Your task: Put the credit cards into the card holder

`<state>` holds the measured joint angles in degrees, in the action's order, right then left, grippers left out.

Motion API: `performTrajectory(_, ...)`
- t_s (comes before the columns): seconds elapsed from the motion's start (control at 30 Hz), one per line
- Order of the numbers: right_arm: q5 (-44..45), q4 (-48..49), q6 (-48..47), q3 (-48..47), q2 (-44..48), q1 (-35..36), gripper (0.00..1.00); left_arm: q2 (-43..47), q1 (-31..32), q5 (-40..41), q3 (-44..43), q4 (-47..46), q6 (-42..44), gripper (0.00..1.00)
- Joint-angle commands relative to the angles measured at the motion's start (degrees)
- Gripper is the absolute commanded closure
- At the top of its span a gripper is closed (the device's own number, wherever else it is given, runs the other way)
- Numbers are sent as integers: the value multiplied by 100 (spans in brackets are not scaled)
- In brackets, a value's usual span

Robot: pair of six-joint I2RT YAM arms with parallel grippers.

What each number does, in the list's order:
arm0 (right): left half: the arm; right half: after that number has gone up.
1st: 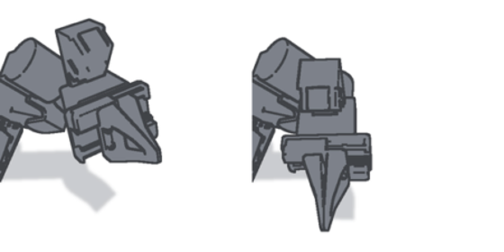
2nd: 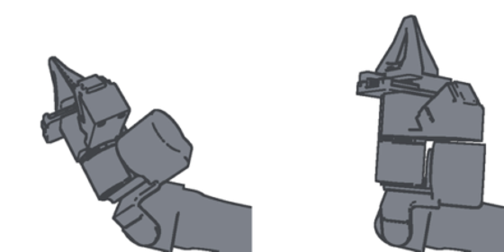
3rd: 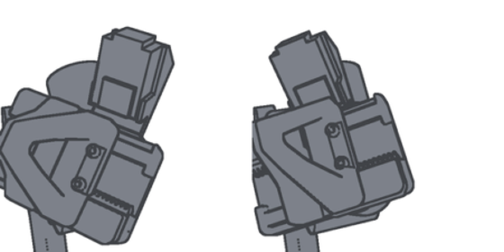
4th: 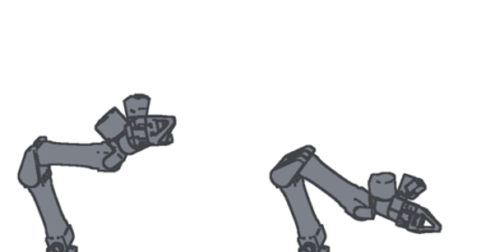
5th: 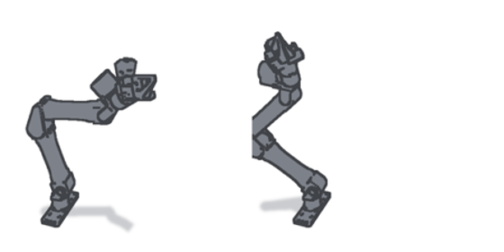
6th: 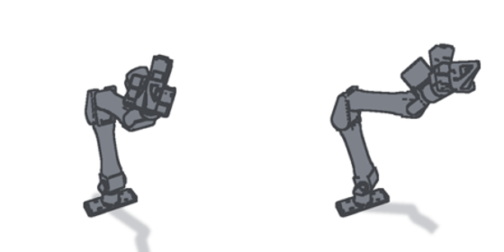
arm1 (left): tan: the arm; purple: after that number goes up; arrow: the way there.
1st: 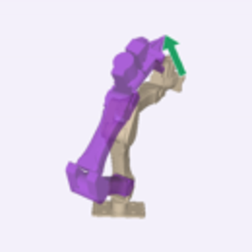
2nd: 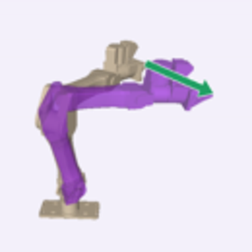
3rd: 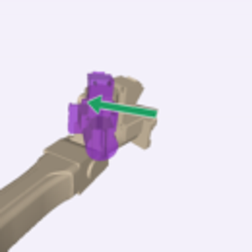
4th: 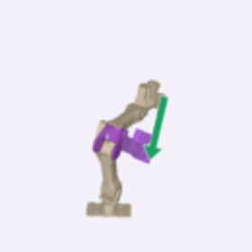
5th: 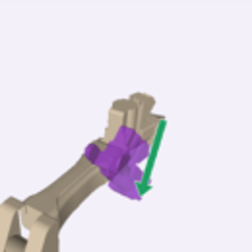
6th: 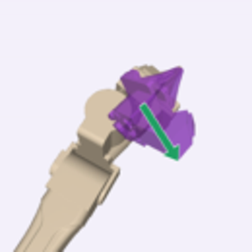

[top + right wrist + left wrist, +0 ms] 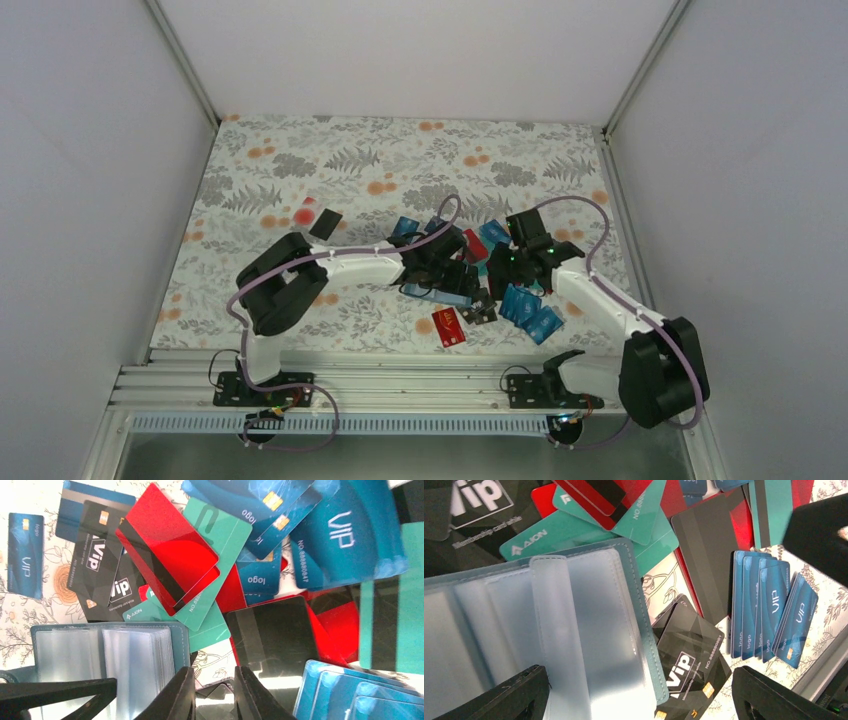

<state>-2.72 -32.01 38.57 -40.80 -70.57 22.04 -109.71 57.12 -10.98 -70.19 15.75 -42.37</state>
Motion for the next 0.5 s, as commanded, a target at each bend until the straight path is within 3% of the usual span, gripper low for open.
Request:
performTrajectory(0.0,336,-254,111,-18,391,-130,75,-201,45,-323,-228,-387,175,9)
performTrajectory(0.2,401,-515,100,-97,694,-323,64,-413,45,-744,-268,-779,253,8)
performTrajectory(0.27,457,-641,122,-159,814,-372,56,-339,45,-781,-288,-826,342,7)
performTrajectory(0.47,551,-1021,277,-424,1067,-429,15,-12,7,-977,-379,-926,661,4)
